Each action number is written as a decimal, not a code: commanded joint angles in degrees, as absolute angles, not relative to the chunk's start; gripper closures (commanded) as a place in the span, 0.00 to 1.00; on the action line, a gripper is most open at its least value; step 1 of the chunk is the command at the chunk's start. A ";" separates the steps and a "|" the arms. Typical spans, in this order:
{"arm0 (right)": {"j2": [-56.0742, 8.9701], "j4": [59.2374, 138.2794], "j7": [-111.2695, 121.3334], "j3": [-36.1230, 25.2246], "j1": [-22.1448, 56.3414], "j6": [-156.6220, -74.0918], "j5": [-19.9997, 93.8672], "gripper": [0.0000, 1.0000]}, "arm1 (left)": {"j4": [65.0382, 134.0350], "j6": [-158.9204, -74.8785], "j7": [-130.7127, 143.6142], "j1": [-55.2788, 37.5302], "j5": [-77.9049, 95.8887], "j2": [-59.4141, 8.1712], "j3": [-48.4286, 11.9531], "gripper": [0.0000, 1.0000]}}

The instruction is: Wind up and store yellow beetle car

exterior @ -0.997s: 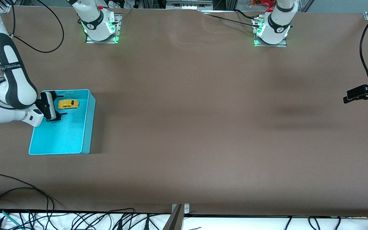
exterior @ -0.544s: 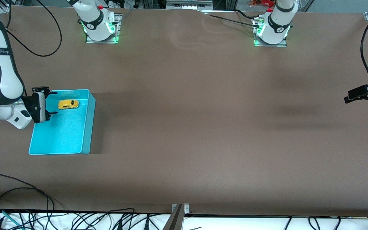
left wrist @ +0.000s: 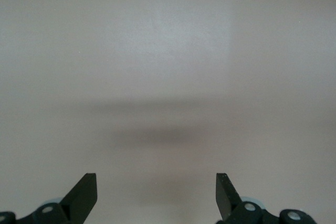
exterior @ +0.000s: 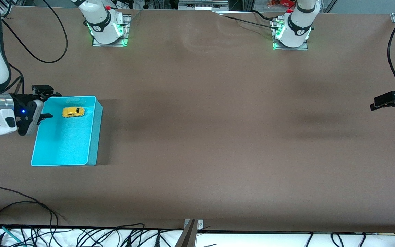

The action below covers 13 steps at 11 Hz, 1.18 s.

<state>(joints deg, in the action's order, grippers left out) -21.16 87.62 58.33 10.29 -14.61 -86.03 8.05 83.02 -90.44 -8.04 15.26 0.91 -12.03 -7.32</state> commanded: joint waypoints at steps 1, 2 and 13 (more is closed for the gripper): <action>-17.24 85.17 36.02 9.05 -9.94 -86.64 8.70 0.00 | 82.44 -89.12 -8.35 15.56 1.58 -12.13 -7.38 0.00; -15.66 85.08 28.46 9.05 -8.63 -88.05 8.18 0.00 | 82.44 -89.12 -8.26 15.64 1.58 -12.04 -7.30 0.00; -3.69 88.59 6.77 9.40 -5.10 -91.32 0.18 0.00 | 82.53 -89.12 -8.17 15.56 1.58 -12.22 -7.38 0.00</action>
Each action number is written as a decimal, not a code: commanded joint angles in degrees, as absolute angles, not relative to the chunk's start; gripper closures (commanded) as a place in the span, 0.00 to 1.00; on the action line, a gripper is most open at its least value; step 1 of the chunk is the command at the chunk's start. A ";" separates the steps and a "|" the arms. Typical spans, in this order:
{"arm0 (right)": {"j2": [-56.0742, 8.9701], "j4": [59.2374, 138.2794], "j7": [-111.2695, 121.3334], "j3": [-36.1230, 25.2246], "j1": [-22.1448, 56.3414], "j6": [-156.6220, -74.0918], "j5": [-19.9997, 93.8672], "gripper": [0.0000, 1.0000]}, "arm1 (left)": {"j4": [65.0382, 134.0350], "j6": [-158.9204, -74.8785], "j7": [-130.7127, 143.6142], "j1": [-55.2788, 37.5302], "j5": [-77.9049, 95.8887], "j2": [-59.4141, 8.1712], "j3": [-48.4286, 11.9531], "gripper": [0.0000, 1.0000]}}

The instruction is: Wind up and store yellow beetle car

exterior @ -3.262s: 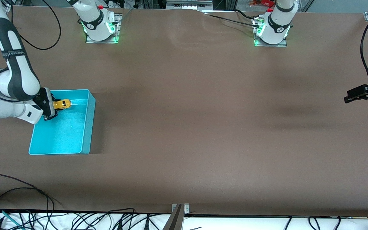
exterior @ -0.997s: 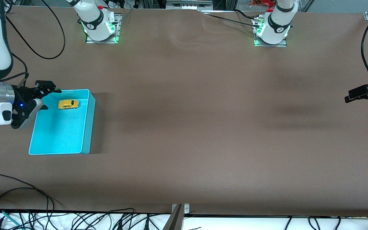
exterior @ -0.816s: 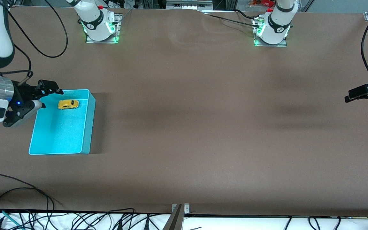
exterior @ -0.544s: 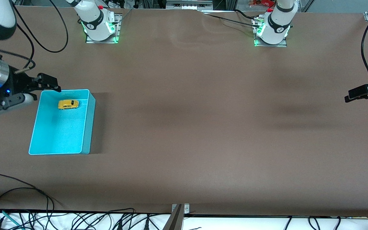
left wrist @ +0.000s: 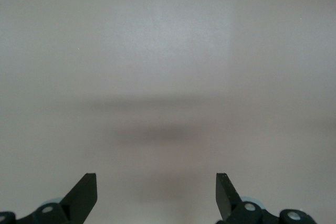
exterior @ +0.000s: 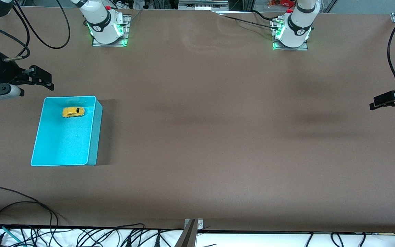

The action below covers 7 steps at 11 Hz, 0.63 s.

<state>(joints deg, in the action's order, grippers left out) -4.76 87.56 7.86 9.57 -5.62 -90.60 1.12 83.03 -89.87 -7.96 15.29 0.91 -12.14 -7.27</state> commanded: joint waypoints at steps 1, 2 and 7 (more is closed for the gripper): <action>-3.87 88.59 6.77 9.40 -5.10 -91.41 0.18 0.00 | 82.44 -89.12 -8.17 15.56 1.58 -12.22 -7.38 0.00; -3.87 88.59 6.77 9.40 -5.18 -91.58 0.09 0.00 | 82.44 -89.12 -8.17 15.56 1.58 -12.22 -7.38 0.00; -4.39 86.76 7.29 8.62 -5.71 -91.58 -0.79 0.00 | 82.44 -89.12 -8.26 15.64 1.50 -12.30 -7.38 0.00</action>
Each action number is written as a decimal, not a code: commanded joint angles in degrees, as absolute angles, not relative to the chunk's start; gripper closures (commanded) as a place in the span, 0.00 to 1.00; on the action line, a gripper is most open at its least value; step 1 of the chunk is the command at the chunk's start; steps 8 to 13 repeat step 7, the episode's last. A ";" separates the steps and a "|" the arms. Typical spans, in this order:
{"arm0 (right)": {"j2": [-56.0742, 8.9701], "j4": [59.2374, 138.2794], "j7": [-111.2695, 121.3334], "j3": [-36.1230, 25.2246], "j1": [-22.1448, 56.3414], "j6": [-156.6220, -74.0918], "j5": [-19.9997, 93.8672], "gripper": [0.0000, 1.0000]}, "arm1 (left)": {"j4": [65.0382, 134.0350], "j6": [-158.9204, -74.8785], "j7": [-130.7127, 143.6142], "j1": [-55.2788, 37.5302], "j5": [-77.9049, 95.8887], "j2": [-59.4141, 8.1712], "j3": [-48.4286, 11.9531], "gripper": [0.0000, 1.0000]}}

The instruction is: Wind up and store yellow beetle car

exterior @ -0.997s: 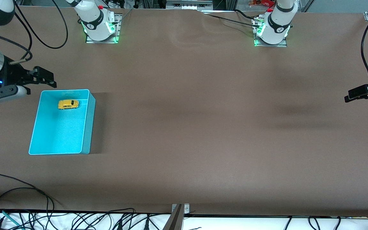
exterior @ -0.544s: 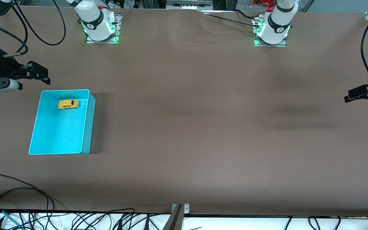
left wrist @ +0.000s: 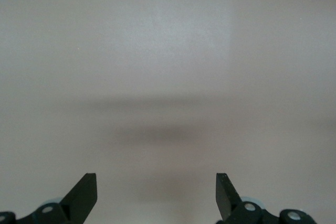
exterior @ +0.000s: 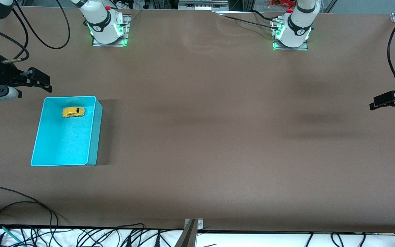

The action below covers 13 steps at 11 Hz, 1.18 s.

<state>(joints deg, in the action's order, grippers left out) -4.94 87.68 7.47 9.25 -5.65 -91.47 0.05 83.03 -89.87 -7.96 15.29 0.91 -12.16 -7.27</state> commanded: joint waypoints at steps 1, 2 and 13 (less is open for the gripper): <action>-4.39 86.40 7.64 7.40 -5.63 -91.84 -0.62 0.00 | 82.53 -89.21 -8.52 15.64 1.49 -12.30 -7.30 0.00; -4.39 86.22 7.47 7.21 -5.71 -91.93 -0.53 0.00 | 82.79 -89.30 -8.87 15.73 1.23 -12.30 -7.29 0.00; -4.48 85.96 7.12 7.21 -5.63 -92.11 -0.70 0.00 | 83.23 -89.30 -9.05 15.82 -2.81 -10.64 -7.47 0.00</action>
